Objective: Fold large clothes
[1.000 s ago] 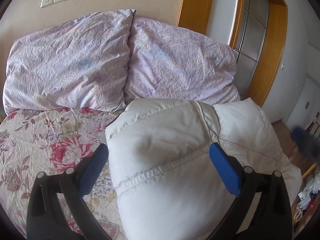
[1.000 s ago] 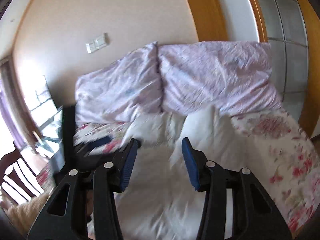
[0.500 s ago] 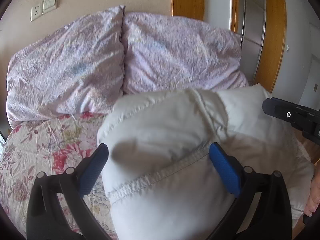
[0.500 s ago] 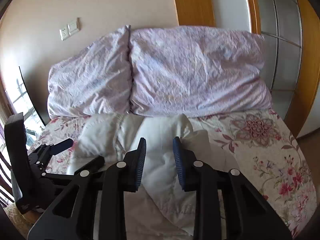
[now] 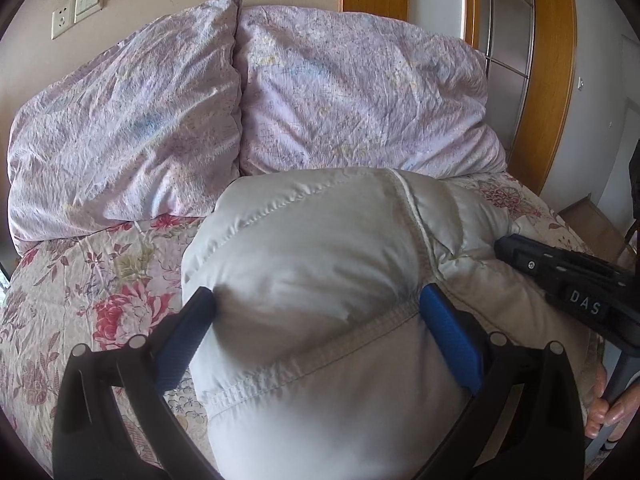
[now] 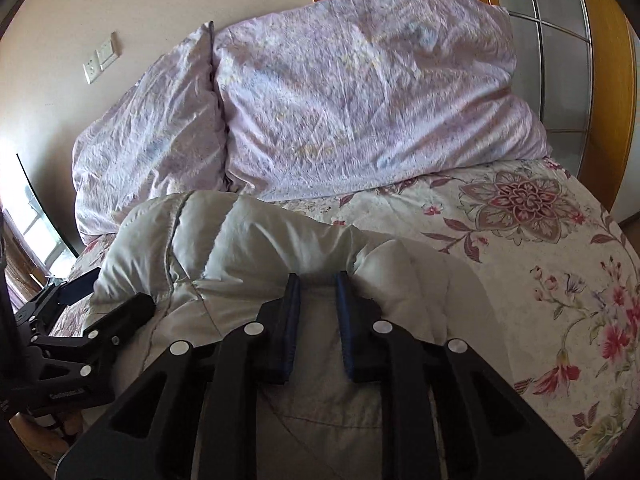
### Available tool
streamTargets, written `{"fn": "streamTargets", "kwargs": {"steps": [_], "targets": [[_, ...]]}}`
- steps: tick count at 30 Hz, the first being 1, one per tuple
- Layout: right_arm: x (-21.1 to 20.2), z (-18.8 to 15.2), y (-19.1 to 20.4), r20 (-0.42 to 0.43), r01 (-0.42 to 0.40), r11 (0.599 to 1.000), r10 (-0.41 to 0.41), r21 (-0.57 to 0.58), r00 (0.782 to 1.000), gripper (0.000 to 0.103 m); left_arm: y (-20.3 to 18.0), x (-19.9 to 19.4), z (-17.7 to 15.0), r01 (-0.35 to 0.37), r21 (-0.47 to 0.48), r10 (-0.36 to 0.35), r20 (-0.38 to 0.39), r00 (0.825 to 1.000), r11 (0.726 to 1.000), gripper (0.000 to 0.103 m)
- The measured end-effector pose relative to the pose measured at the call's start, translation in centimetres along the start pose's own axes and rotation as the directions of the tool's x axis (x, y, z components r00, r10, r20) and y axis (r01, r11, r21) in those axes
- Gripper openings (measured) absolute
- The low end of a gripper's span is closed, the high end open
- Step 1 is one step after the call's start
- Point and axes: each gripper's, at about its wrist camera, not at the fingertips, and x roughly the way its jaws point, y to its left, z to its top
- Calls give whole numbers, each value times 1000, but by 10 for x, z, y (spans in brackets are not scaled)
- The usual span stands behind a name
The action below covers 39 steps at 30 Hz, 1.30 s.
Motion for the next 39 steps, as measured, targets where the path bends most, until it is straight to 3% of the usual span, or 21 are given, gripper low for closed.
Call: {"fn": "streamTargets", "kwargs": {"steps": [39], "targets": [[37,-17,-14,-88,1,997,5,72,996,18,-4,41,-10,-61,22,63,-99,993,998,101]]}}
